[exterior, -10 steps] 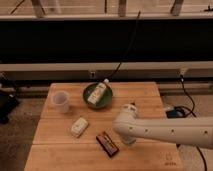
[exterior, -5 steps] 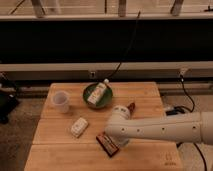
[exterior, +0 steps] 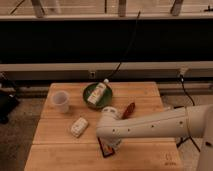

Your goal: Push the eraser across the table

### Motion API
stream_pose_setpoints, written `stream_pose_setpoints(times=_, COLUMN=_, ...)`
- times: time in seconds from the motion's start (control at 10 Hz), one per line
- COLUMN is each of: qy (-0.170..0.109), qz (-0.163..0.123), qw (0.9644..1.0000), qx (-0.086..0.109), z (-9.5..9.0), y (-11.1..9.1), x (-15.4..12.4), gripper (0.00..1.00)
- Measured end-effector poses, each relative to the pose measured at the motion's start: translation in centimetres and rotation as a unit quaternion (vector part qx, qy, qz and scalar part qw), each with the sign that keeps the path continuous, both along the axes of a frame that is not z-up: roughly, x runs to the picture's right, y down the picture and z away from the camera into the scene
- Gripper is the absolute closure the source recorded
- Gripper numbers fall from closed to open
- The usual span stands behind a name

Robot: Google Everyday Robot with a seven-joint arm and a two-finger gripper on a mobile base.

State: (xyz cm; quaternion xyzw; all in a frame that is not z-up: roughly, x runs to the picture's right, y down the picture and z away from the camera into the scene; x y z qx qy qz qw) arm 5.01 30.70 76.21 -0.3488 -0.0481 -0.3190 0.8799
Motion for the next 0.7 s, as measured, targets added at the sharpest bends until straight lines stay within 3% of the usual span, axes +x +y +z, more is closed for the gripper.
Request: stream_pose_setpoints(times=0.7, qy=-0.02, qz=-0.036, qw=0.9991, qx=0.0, z=0.3, y=0.3, x=-2.8, gripper=0.97)
